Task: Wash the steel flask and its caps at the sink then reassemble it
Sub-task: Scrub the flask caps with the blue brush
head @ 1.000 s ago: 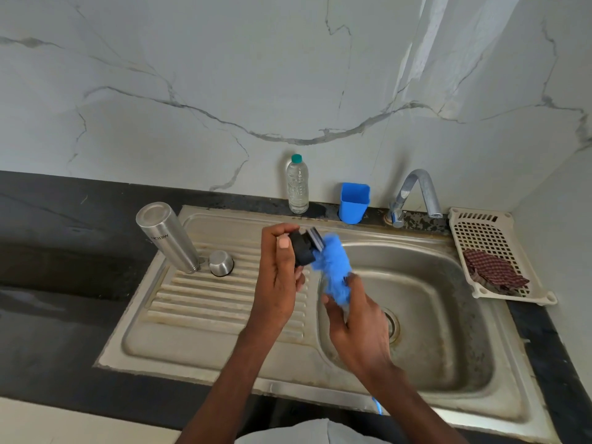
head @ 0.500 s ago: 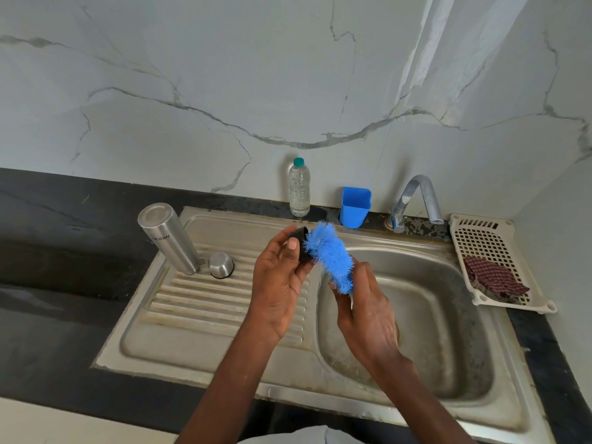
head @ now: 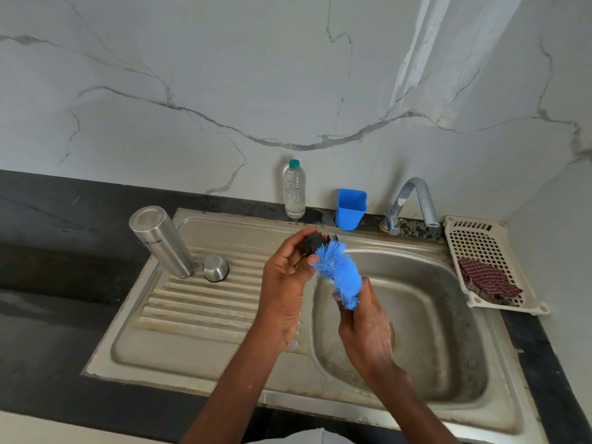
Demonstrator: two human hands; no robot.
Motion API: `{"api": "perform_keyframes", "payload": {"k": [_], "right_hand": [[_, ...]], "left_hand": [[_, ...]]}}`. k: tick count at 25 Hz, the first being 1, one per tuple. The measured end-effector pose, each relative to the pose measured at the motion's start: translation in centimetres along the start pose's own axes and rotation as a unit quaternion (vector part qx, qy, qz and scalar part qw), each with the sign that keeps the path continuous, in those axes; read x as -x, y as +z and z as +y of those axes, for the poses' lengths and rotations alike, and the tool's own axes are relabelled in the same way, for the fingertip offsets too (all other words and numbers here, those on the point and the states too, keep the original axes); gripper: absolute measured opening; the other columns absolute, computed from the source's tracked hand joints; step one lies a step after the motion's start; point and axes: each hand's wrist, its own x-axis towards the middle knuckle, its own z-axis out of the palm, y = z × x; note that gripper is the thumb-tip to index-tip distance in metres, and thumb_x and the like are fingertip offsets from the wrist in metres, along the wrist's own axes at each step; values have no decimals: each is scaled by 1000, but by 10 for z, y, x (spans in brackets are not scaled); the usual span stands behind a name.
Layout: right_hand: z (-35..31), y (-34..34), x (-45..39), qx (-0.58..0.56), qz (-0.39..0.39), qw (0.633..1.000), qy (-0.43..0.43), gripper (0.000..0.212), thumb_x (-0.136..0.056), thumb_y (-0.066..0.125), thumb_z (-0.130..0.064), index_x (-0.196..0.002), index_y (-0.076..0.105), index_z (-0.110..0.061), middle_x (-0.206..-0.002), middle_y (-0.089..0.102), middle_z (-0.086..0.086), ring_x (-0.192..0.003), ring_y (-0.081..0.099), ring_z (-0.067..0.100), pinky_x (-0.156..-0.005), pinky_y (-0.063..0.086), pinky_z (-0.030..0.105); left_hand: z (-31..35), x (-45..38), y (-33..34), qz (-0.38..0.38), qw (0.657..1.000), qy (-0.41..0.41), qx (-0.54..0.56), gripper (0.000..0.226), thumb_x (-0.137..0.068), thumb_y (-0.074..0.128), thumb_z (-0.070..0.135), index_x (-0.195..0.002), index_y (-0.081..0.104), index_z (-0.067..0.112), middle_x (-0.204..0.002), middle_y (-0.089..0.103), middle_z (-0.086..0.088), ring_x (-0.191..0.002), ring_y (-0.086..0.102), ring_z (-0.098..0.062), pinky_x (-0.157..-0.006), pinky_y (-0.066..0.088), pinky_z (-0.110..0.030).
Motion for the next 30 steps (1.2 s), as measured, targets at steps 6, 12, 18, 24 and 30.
{"api": "perform_keyframes", "payload": {"k": [6, 12, 18, 24, 30], "right_hand": [[-7, 2, -3, -11, 30, 998, 49, 45, -96, 63, 0, -128, 45, -26, -99, 62, -5, -76, 59, 11, -52, 44, 21], [-11, 0, -6, 30, 17, 998, 51, 44, -97, 64, -6, -127, 40, -26, -95, 64, 0, -63, 59, 15, -48, 35, 15], [-26, -5, -19, 85, 72, 992, 66, 34, -95, 62, -6, -115, 39, -21, -92, 60, 2, -54, 45, 18, -45, 22, 19], [-10, 0, 2, 111, 6, 991, 67, 42, -91, 71, -6, -119, 41, -19, -90, 61, 1, -51, 50, 17, -42, 29, 23], [-24, -4, -21, 79, 71, 989, 103, 28, -99, 58, -17, -119, 38, -22, -92, 60, -1, -55, 46, 18, -48, 31, 28]], "left_hand": [[3, -2, 3, -21, 999, 44, -18, 52, -92, 64, -13, -140, 59, 4, -136, 69, -14, -130, 64, -29, -107, 53, -39], [2, -3, 2, -16, 998, 52, -33, 55, -87, 62, -22, -137, 59, 1, -134, 70, -12, -125, 68, -26, -101, 57, -36], [-5, 3, 8, 8, 998, 33, -49, 54, -84, 71, -18, -132, 62, 5, -129, 74, -8, -120, 71, -26, -96, 58, -32], [-3, -4, 5, 63, 996, 45, -43, 53, -83, 73, -19, -130, 62, 5, -125, 74, -8, -115, 73, -27, -97, 60, -42], [-3, 2, 13, 52, 994, 49, -82, 50, -81, 79, -15, -122, 61, 7, -118, 75, -6, -107, 75, -25, -90, 61, -36]]}}
